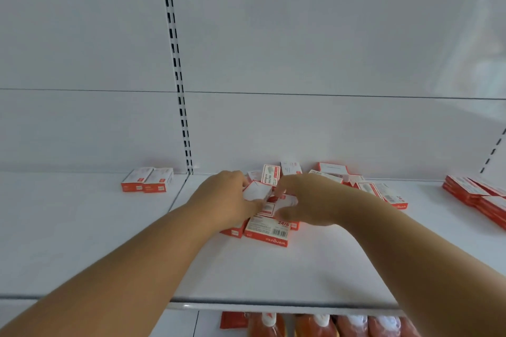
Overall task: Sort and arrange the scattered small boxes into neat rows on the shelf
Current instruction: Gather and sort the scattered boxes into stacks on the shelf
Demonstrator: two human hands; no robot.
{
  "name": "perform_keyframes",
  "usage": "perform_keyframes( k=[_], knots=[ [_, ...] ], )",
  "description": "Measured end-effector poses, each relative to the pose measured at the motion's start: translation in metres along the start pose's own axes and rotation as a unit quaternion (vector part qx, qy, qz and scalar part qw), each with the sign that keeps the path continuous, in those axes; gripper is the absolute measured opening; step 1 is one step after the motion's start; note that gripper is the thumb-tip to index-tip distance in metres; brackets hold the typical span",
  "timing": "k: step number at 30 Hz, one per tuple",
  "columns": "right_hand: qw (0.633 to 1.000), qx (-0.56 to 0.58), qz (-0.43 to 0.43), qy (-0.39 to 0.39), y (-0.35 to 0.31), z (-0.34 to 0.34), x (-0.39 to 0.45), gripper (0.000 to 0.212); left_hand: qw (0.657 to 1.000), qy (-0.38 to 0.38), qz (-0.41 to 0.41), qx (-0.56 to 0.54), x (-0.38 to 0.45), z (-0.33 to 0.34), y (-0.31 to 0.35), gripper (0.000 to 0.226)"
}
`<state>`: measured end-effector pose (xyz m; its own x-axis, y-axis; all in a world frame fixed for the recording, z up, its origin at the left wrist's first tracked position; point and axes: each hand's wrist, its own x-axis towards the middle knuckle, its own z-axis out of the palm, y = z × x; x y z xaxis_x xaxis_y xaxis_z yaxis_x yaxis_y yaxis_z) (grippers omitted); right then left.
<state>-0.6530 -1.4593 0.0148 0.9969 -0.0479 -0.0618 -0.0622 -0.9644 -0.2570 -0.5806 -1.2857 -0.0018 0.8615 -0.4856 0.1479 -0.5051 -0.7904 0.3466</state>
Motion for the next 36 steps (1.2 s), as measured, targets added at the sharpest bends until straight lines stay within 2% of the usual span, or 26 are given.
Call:
perform_keyframes(
  k=[3, 5, 7, 9, 11, 14, 15, 16, 17, 21, 22, 24, 26, 29, 31, 34, 36],
  knots=[
    [0.998, 0.019, 0.02, 0.057, -0.009, 0.0, -0.003, 0.048, 0.999, 0.024, 0.018, -0.039, 0.0, 0.007, -0.005, 0.052],
    [0.992, 0.046, 0.04, 0.11, -0.013, 0.006, -0.006, 0.052, 0.993, 0.082, 0.043, -0.077, -0.004, 0.012, -0.012, 0.054],
    [0.973, 0.135, 0.068, 0.174, -0.016, 0.013, -0.008, 0.043, 0.974, 0.145, 0.064, -0.158, -0.007, 0.01, -0.018, 0.045],
    [0.928, 0.271, 0.095, 0.239, -0.02, 0.015, -0.01, 0.035, 0.939, 0.168, 0.034, -0.297, -0.009, 0.003, -0.021, 0.03],
    [0.847, 0.437, 0.111, 0.282, -0.027, 0.011, -0.01, 0.03, 0.87, 0.137, -0.038, -0.473, -0.007, -0.002, -0.02, 0.027],
    [0.686, 0.673, 0.102, 0.257, -0.039, 0.008, -0.001, 0.02, 0.689, 0.055, -0.108, -0.715, -0.002, -0.01, -0.02, 0.025],
    [0.626, 0.739, 0.094, 0.229, -0.041, 0.009, 0.003, 0.021, 0.656, 0.038, -0.116, -0.745, 0.0, -0.01, -0.02, 0.023],
    [0.579, 0.785, 0.091, 0.203, -0.044, 0.011, 0.007, 0.024, 0.656, 0.031, -0.117, -0.745, 0.001, -0.01, -0.02, 0.02],
    [0.551, 0.809, 0.095, 0.181, -0.046, 0.013, 0.011, 0.026, 0.674, 0.035, -0.119, -0.728, 0.001, -0.01, -0.021, 0.018],
    [0.507, 0.84, 0.135, 0.138, -0.053, 0.01, 0.022, 0.025, 0.728, 0.073, -0.144, -0.666, -0.001, -0.02, -0.034, 0.012],
    [0.506, 0.838, 0.147, 0.141, -0.057, 0.008, 0.023, 0.026, 0.746, 0.089, -0.145, -0.644, -0.003, -0.024, -0.04, 0.012],
    [0.53, 0.817, 0.164, 0.159, -0.065, 0.009, 0.026, 0.025, 0.779, 0.105, -0.148, -0.6, -0.011, -0.029, -0.053, 0.014],
    [0.555, 0.798, 0.159, 0.172, -0.081, 0.013, 0.029, 0.02, 0.79, 0.097, -0.153, -0.586, -0.025, -0.035, -0.068, 0.015],
    [0.55, 0.807, 0.139, 0.165, -0.112, 0.018, 0.033, 0.01, 0.812, 0.079, -0.168, -0.554, -0.042, -0.047, -0.099, 0.018],
    [0.567, 0.796, 0.125, 0.173, -0.135, 0.022, 0.038, 0.008, 0.835, 0.079, -0.173, -0.516, -0.051, -0.058, -0.123, 0.019],
    [0.634, 0.74, 0.124, 0.187, -0.167, 0.035, 0.048, 0.01, 0.886, 0.075, -0.177, -0.422, -0.054, -0.075, -0.156, 0.016],
    [0.703, 0.665, 0.147, 0.207, -0.189, 0.047, 0.055, 0.016, 0.915, 0.066, -0.175, -0.357, -0.053, -0.083, -0.174, 0.014]
  ],
)
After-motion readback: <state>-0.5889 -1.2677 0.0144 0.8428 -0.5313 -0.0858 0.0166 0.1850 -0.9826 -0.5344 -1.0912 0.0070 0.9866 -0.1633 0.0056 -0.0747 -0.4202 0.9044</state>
